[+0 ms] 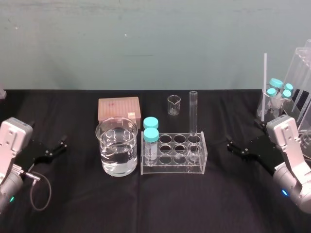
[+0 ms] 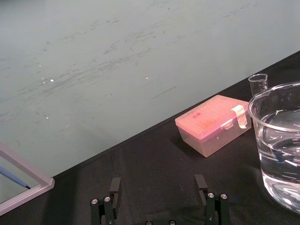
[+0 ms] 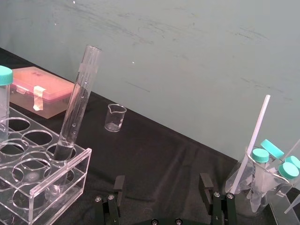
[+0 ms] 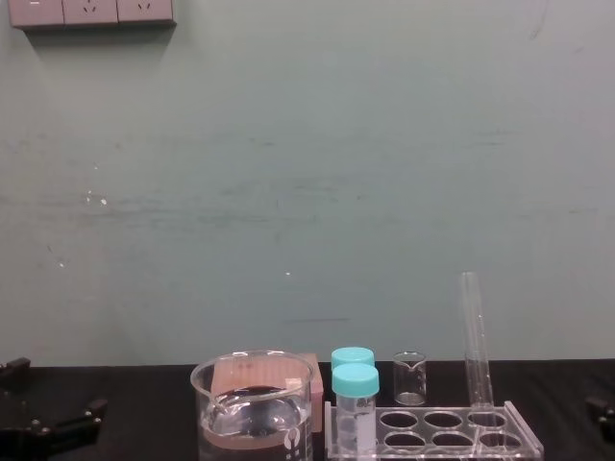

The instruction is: Hold the test tube with one hand and immerse one end into the beaker, then return it to the test tube rack.

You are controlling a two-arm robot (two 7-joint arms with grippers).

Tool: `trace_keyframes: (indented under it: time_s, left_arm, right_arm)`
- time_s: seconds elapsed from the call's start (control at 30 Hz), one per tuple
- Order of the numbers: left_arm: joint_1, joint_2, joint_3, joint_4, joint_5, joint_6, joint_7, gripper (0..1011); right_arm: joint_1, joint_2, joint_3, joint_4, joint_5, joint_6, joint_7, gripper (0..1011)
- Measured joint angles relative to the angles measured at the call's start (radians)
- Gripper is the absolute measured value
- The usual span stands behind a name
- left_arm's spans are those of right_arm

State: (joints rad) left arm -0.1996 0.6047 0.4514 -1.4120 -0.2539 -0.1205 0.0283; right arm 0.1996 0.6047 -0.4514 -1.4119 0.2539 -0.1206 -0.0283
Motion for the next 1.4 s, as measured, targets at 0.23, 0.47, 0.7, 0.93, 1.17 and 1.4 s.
trace_keyframes:
  time_s: [0.23, 0.47, 0.7, 0.93, 1.17, 1.4]
  left_arm:
    - [0.0, 0.0, 0.0, 0.0, 0.0, 0.0, 0.0, 1000]
    - [0.0, 0.0, 0.0, 0.0, 0.0, 0.0, 0.0, 1000]
    - [0.0, 0.0, 0.0, 0.0, 0.0, 0.0, 0.0, 1000]
    - [0.0, 0.0, 0.0, 0.0, 0.0, 0.0, 0.0, 1000]
    - [0.0, 0.0, 0.0, 0.0, 0.0, 0.0, 0.0, 1000]
    - [0.0, 0.0, 0.0, 0.0, 0.0, 0.0, 0.0, 1000]
  right_arm:
    - [0.0, 0.0, 0.0, 0.0, 0.0, 0.0, 0.0, 1000]
    - [0.0, 0.0, 0.0, 0.0, 0.0, 0.0, 0.0, 1000]
    - [-0.005, 0.001, 0.014, -0.006, 0.01, -0.002, 0.012, 1000]
    - [-0.026, -0.009, 0.085, -0.05, 0.116, 0.005, 0.076, 1000]
    - [-0.04, -0.046, 0.15, -0.12, 0.278, 0.067, 0.169, 1000]
    - [-0.025, -0.076, 0.144, -0.143, 0.331, 0.118, 0.253, 1000]
